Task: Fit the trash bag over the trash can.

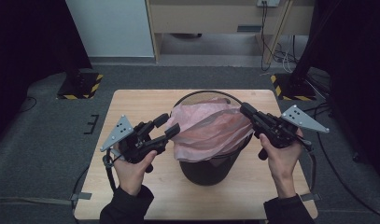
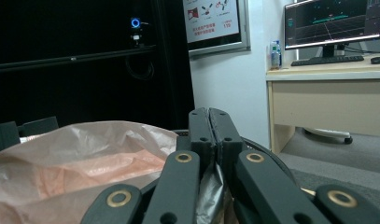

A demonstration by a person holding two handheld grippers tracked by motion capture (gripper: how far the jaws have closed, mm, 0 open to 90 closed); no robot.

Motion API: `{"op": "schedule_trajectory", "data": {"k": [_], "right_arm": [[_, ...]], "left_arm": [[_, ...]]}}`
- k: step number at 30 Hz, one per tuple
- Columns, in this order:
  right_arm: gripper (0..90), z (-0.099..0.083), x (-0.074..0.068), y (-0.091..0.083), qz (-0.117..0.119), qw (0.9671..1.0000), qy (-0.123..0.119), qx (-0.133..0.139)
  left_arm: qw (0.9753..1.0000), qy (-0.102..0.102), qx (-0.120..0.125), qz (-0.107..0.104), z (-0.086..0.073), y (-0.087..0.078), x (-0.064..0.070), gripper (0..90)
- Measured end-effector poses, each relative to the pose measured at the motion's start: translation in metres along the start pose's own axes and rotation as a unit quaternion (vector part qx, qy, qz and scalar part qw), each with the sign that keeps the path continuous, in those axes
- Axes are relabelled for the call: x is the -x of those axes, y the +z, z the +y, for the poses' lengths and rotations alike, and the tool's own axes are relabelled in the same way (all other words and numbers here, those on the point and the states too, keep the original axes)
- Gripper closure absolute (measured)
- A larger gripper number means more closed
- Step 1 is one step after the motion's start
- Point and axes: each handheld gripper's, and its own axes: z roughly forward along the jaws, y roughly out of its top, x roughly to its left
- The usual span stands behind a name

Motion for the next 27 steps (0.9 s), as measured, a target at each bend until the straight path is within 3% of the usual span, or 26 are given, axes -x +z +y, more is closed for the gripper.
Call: {"op": "schedule_trajectory", "data": {"k": [4, 8, 12, 16, 22, 23, 24, 25, 27], "right_arm": [[89.0, -0.001, -0.001, 0.001, 0.001, 1.0, -0.003, -0.003], [89.0, -0.001, 0.001, 0.001, -0.007, 1.0, -0.004, -0.005], [88.9, -0.002, 0.0, 0.002, -0.018, 0.9998, -0.011, -0.006], [88.9, -0.003, 0.0, 0.002, -0.022, 0.9997, -0.012, -0.004], [88.2, -0.007, 0.0, 0.003, -0.009, 0.9998, -0.015, -0.009], [88.2, -0.007, 0.0, 0.003, -0.009, 0.9998, -0.015, -0.009], [87.4, -0.007, 0.0, 0.004, 0.003, 0.9998, -0.018, -0.009], [87.4, -0.007, 0.0, 0.004, 0.003, 0.9998, -0.018, -0.009], [85.3, -0.008, 0.0, 0.003, 0.016, 0.9996, -0.02, -0.015]], "left_arm": [[0.9999, -0.001, -0.007, -0.01, -0.002, 0.002, 0.0, 49.5], [0.9999, -0.009, -0.001, -0.009, -0.007, -0.006, 0.003, 44.4], [1.0, -0.003, 0.008, -0.004, -0.008, -0.015, 0.007, 39.2], [1.0, 0.0, 0.0, -0.004, -0.011, -0.016, 0.009, 38.7], [0.9997, -0.018, -0.013, -0.006, -0.013, -0.007, 0.003, 62.3], [0.9997, -0.016, -0.016, -0.004, -0.011, -0.005, 0.002, 62.3], [0.9997, -0.015, -0.02, -0.003, -0.009, -0.003, 0.001, 73.0], [0.9996, -0.013, -0.024, -0.002, -0.007, -0.001, -0.001, 73.0], [0.9995, -0.014, -0.029, -0.002, -0.003, 0.003, -0.004, 81.3]]}}
